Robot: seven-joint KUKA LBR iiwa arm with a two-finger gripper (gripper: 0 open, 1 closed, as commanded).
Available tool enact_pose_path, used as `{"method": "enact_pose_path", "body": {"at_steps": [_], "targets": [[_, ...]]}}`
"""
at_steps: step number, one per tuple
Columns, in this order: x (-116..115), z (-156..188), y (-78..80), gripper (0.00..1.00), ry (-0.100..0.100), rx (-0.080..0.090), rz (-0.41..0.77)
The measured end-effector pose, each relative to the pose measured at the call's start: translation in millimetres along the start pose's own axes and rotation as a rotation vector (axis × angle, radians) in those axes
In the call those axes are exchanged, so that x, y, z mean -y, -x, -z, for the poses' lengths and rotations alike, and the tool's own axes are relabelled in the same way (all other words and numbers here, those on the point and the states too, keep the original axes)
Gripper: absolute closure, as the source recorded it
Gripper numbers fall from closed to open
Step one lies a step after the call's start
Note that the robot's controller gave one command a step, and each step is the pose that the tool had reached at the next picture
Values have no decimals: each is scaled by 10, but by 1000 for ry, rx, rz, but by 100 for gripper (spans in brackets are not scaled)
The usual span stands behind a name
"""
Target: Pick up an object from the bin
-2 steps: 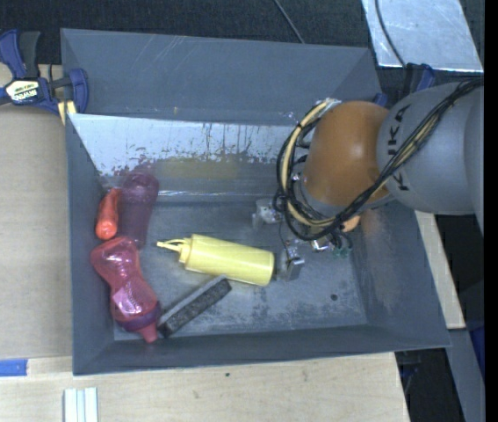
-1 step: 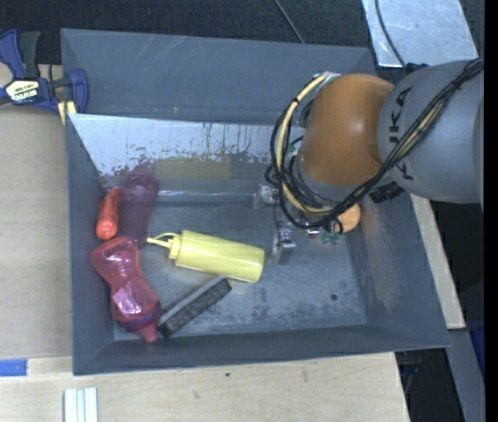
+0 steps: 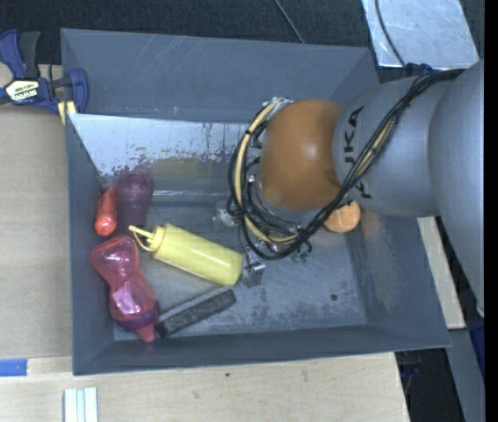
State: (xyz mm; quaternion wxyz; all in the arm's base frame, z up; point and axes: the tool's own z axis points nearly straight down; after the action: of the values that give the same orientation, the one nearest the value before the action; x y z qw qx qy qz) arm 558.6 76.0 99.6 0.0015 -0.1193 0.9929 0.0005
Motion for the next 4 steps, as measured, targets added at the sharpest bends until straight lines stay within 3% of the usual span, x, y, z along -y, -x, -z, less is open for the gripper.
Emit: {"method": "enact_pose_path", "body": {"at_steps": [1, 2, 3, 4], "targets": [[-118, -299, 77, 0, -8, 12, -237], [-166, -284, 154, 100, -4, 6, -3], [-167, -280, 154, 100, -4, 7, -2], [-174, -9, 122, 100, -3, -4, -2]]}}
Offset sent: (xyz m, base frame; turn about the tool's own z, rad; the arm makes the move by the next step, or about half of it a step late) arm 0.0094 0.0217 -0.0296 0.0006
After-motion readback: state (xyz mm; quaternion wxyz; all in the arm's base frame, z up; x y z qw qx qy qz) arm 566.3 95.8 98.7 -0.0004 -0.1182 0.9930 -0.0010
